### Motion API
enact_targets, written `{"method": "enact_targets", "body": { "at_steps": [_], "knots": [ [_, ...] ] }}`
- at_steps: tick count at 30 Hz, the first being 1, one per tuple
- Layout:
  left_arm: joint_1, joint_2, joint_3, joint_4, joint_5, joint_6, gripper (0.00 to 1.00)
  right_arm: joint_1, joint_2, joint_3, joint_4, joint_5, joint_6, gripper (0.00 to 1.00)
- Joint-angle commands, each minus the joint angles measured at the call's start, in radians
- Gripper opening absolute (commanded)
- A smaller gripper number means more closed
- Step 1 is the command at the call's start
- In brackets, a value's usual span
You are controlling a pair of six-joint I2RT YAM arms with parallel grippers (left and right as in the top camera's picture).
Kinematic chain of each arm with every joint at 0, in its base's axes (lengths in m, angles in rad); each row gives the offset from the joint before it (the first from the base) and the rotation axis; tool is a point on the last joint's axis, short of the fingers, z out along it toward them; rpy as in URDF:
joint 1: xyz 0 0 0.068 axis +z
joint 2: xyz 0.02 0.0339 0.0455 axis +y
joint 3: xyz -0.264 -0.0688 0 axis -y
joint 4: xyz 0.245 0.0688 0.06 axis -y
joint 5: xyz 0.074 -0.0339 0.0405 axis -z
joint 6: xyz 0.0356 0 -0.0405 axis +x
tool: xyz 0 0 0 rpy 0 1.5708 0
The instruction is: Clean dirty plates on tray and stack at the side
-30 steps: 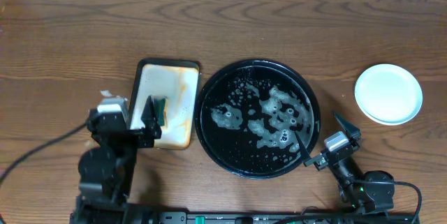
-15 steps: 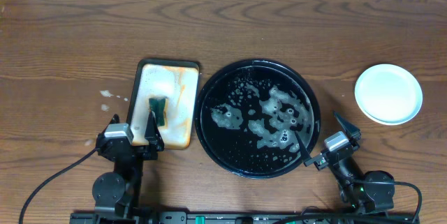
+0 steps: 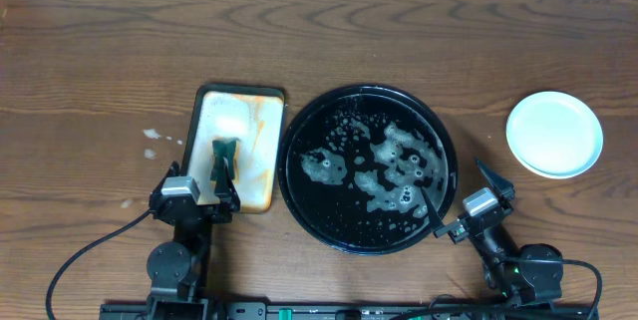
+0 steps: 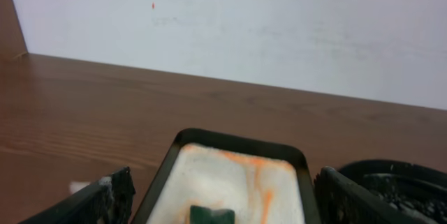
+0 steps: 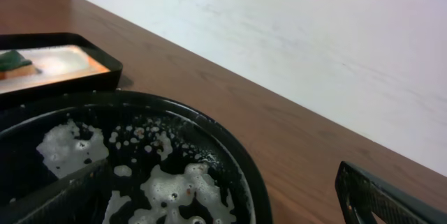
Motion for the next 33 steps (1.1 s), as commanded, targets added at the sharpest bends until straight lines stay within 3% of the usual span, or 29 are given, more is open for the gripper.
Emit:
{"method": "enact_targets", "body": {
  "at_steps": [1, 10, 33],
  "knots": [
    [0.004, -0.009, -0.003, 0.000, -0.005, 0.003, 0.84, -0.012, -0.006, -0.005, 0.000, 0.000, -0.011, 0.99],
    [0.004, -0.006, -0.002, -0.127, -0.005, 0.003, 0.84, -0.012, -0.006, -0.005, 0.000, 0.000, -0.011, 0.99],
    [0.004, 0.009, -0.002, -0.124, -0.005, 0.003, 0.84, -0.012, -0.006, -0.005, 0.000, 0.000, -0.011, 0.99]
  ]
}}
